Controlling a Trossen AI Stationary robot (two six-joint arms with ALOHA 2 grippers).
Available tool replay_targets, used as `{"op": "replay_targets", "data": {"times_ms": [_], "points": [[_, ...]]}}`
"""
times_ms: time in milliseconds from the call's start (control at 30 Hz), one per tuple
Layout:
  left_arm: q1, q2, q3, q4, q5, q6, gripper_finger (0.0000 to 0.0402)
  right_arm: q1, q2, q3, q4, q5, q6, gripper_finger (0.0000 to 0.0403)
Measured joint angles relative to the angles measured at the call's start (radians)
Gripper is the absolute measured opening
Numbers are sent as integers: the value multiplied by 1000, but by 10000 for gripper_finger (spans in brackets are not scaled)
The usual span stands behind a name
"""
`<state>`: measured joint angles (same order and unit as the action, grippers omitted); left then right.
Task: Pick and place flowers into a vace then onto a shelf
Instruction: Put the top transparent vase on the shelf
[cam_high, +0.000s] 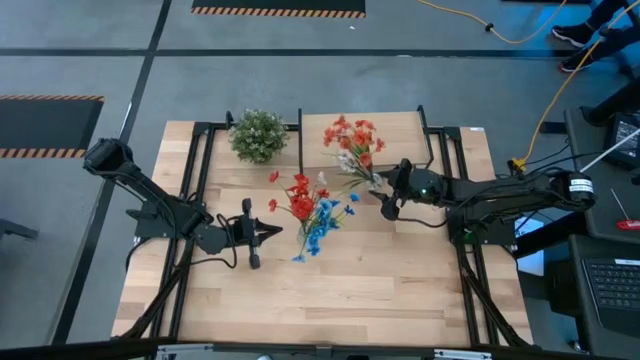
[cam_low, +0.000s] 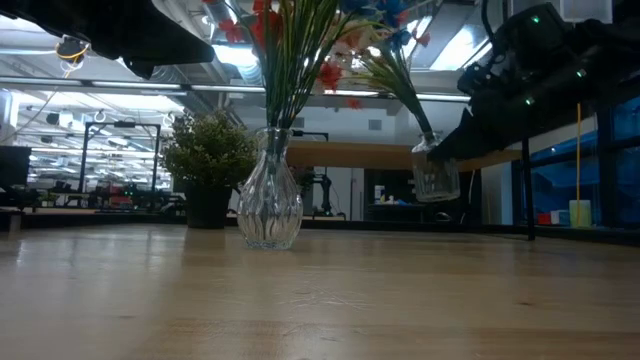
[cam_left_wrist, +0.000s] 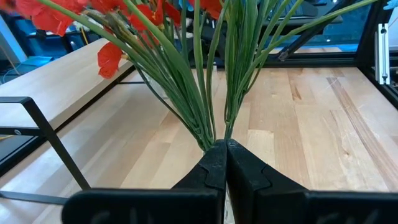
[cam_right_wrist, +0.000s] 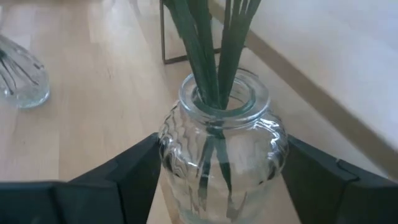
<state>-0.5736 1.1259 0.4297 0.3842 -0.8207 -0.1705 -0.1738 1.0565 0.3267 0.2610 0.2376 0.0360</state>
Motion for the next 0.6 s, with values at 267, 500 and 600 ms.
{"op": "replay_targets", "data": {"times_ms": [267,500,600], "points": [[0,0,0,0,0,0,1,0,0,-118,164,-1,35,283],[0,0,0,0,0,-3,1,0,0,-119,148,16,16,283],[0,0,0,0,0,-3,1,0,-7,-119,112,15,23,283]]}}
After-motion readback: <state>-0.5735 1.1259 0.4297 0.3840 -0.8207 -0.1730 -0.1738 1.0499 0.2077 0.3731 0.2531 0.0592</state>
